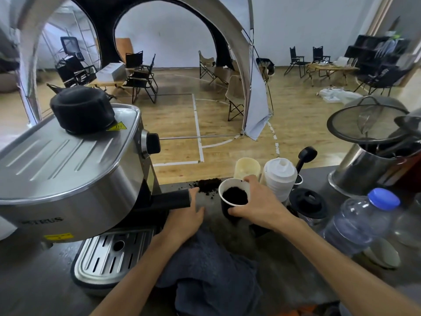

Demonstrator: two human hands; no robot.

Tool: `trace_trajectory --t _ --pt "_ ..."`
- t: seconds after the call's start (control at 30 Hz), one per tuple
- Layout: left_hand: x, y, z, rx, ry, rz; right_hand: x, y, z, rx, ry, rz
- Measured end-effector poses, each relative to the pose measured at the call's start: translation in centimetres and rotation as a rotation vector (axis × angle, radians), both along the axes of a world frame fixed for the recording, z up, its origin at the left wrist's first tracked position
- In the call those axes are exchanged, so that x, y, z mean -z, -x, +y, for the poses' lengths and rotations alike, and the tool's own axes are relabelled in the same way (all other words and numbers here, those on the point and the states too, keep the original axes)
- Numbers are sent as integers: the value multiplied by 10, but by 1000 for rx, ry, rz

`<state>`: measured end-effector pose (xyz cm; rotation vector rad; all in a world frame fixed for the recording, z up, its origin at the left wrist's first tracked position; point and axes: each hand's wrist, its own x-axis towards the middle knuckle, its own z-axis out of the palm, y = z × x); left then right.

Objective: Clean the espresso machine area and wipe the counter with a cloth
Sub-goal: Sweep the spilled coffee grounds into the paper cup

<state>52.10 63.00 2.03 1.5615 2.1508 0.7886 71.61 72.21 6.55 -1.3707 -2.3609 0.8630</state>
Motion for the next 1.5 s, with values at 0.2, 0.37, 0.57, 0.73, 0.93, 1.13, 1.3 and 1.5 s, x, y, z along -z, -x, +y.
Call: trace_trajectory --t 0.2,0.37,0.57,0.73,0.93,1.13,1.3,1.5 --pt "12 5 8 6 -197 -135 -78 31 30 -71 -38 161" --pt "9 0 50 -172 -443 -205 -104 72 64 -186 12 20" --pt "-13 11 74 -183 -517 -324 -89 91 85 -255 44 -31" --pt "-16 14 77 -183 -485 -344 -82 95 93 -273 120 -37" --pt "-15 19 77 -175 -443 -395 -90 91 113 -291 592 176" --pt "-20 23 85 -206 -434 -442 -96 93 159 -226 853 146" --pt "-20 29 95 -225 -477 -496 -96 110 188 -356 1099 55" --pt "-17 32 98 -267 -430 -479 -86 143 214 -363 1105 5"
